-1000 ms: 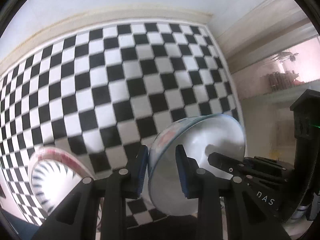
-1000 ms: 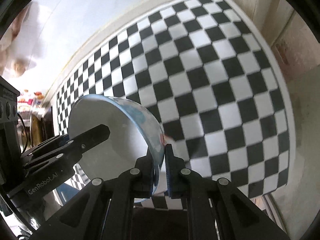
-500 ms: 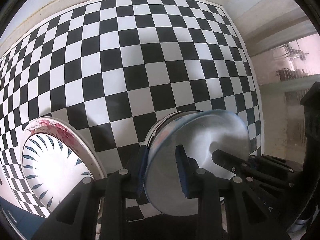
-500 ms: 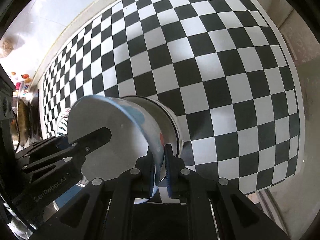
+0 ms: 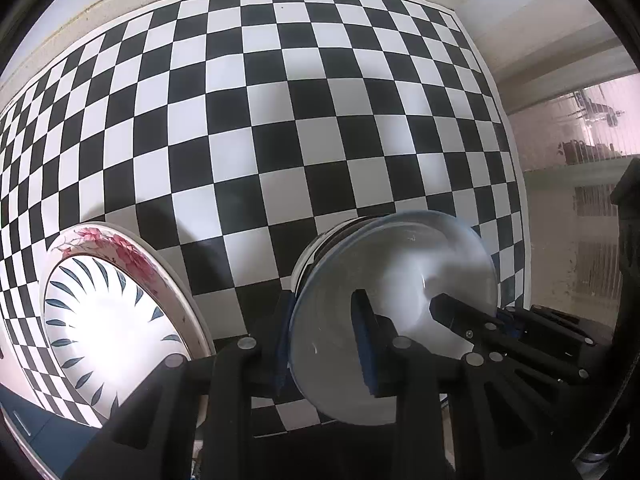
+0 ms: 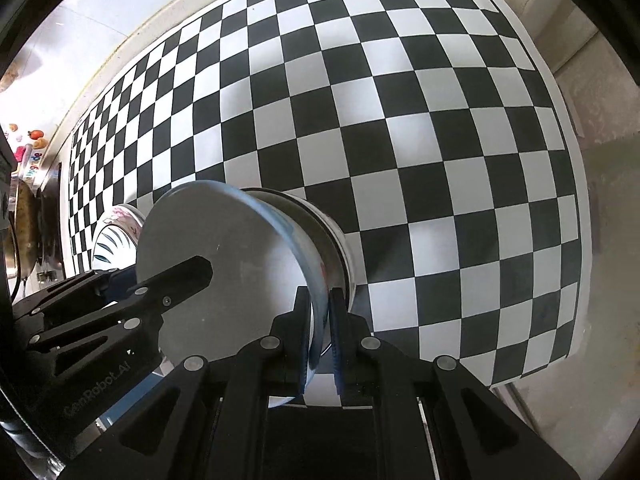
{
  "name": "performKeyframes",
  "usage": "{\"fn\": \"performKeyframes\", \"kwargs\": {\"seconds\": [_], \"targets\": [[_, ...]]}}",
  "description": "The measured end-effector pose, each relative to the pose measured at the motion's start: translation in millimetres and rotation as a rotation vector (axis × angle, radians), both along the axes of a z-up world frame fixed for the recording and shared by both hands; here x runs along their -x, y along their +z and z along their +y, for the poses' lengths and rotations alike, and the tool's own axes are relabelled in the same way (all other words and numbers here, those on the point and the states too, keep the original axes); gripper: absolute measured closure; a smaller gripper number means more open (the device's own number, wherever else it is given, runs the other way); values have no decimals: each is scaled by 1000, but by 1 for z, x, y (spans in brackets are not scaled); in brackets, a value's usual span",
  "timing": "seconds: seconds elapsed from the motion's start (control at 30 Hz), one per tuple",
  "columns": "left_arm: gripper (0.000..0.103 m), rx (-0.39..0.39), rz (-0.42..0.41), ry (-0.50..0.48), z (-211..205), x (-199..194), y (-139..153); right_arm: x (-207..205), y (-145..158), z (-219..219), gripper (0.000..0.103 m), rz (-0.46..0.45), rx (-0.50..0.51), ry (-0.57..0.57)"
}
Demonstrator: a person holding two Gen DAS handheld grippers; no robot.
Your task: Organize plates and bowls
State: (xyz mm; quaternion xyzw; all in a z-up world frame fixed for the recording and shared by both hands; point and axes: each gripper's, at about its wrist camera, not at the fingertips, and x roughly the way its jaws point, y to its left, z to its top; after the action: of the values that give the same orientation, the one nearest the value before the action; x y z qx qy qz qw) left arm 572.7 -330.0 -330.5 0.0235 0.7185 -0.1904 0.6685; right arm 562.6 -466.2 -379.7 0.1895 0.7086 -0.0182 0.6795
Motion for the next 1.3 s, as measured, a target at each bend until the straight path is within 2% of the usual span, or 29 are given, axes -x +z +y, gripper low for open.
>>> {"fn": "performKeyframes", "kwargs": {"seconds": [0.33, 0.9, 1.13, 1.3], "targets": [[77, 5, 13, 6, 3, 3, 2, 5, 10, -5, 89, -3, 2, 13], [78, -5, -11, 1, 1, 7, 10, 16, 19, -15, 89, -25, -14, -14], [78, -28, -121, -19, 10, 19, 48, 30, 42, -11, 89, -74, 35, 10], [77, -38, -214, -37, 17, 37, 83, 52, 78, -2, 89, -136, 93, 39]]}}
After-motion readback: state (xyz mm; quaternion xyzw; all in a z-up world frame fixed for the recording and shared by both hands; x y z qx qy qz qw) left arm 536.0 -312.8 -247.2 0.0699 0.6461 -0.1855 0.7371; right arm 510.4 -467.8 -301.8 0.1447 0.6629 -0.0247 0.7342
